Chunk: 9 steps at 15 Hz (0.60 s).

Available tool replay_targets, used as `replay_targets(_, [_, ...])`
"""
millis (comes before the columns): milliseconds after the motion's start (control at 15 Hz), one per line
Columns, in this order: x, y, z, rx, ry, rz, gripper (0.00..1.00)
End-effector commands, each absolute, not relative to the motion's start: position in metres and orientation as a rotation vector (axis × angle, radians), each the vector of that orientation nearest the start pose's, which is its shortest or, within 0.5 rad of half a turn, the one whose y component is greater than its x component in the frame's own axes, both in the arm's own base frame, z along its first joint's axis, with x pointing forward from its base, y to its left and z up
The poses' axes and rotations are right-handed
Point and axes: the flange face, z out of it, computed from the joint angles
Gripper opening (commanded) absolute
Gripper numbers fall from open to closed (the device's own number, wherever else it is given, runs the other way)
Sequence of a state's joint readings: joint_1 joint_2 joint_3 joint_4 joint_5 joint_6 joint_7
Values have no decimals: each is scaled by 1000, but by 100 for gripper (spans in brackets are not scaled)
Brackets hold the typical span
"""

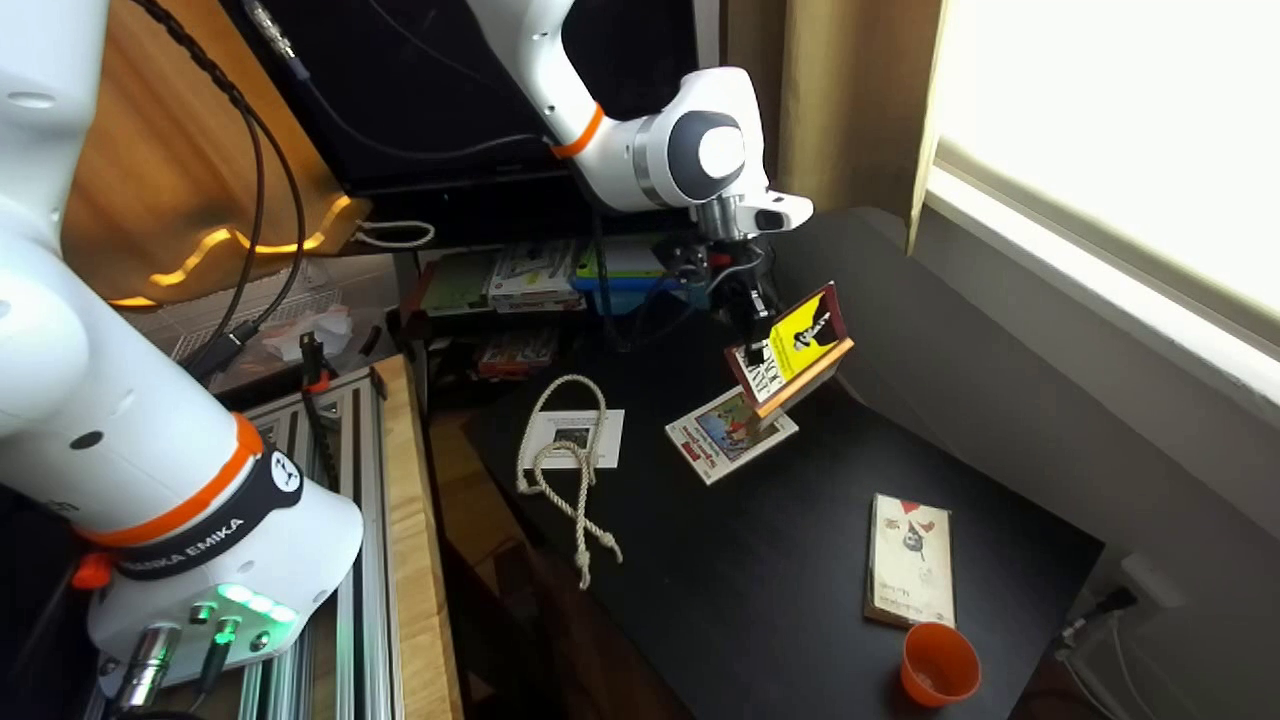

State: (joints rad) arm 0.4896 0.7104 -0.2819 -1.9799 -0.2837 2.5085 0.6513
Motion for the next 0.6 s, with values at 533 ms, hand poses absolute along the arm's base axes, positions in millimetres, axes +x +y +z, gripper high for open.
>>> replay_targets(533, [525, 154, 89, -3162, 453, 254, 0])
